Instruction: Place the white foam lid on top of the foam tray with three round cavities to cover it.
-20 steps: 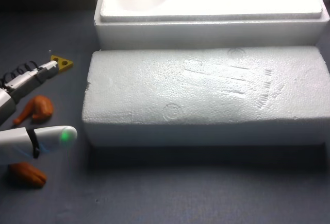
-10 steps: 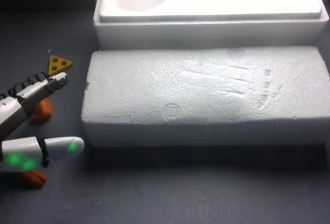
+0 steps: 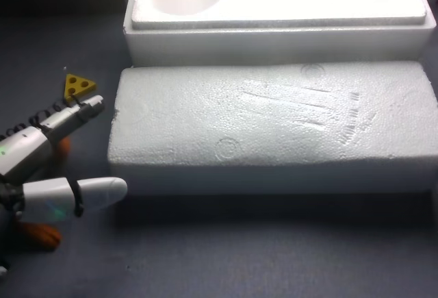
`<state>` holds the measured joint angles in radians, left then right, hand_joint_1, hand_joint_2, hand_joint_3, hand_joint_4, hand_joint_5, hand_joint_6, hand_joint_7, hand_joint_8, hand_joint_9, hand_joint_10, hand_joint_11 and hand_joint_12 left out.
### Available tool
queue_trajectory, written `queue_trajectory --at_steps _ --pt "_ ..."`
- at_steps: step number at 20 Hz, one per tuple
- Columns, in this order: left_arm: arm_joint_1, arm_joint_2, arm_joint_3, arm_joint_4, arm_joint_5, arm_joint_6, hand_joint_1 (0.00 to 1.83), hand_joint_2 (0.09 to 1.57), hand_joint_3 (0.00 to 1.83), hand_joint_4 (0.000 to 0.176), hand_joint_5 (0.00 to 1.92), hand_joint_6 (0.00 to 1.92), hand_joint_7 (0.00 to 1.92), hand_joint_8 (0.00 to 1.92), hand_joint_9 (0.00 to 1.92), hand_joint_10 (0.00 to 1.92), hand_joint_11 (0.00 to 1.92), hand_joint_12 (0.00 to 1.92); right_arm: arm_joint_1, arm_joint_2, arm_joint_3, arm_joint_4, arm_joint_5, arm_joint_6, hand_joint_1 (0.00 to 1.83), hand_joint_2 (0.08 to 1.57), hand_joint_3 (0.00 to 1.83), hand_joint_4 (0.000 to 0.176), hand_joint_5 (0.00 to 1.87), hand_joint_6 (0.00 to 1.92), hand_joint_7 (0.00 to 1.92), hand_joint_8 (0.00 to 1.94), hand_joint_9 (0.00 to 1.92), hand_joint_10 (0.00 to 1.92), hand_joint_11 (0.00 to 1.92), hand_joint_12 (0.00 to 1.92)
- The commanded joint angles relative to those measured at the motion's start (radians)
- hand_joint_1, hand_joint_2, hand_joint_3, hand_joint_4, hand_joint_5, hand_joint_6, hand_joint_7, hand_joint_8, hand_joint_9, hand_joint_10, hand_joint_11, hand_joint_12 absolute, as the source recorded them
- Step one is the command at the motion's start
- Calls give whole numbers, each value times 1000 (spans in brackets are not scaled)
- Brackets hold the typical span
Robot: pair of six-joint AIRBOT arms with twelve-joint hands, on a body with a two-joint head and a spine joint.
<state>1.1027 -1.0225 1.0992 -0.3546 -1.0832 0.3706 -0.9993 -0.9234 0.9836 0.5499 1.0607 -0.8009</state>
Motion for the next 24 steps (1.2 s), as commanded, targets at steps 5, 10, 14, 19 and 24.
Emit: queue_trajectory --at_steps 5,10,14,19,24 --pt "-24 -21 20 2 -97 -4 515 976 5 0 0 0 0 0 0 0 0 0 34 -21 28 -3 90 6 681 1155 0 0 0 0 0 0 0 0 0 697" --pt "-39 -43 31 11 -100 -21 541 1064 37 0 50 19 0 0 0 0 0 0 47 -39 40 -6 85 13 669 1164 3 0 4 1 0 0 7 3 0 1033" --pt "-41 -54 33 15 -112 -39 508 1125 19 0 119 23 0 0 0 0 0 0 48 -44 43 -10 85 24 657 1200 0 0 116 291 254 121 29 854 0 1737" --pt "-35 -44 10 35 -156 -54 507 1145 17 0 153 29 0 0 0 0 0 0 48 -28 21 -31 106 36 607 1242 0 0 0 420 97 288 0 819 0 1687" --pt "-3 -2 -50 69 -233 -64 493 1146 11 0 153 25 0 0 0 0 0 0 36 35 -57 -64 171 36 535 1240 2 0 41 310 116 63 0 509 0 1589"
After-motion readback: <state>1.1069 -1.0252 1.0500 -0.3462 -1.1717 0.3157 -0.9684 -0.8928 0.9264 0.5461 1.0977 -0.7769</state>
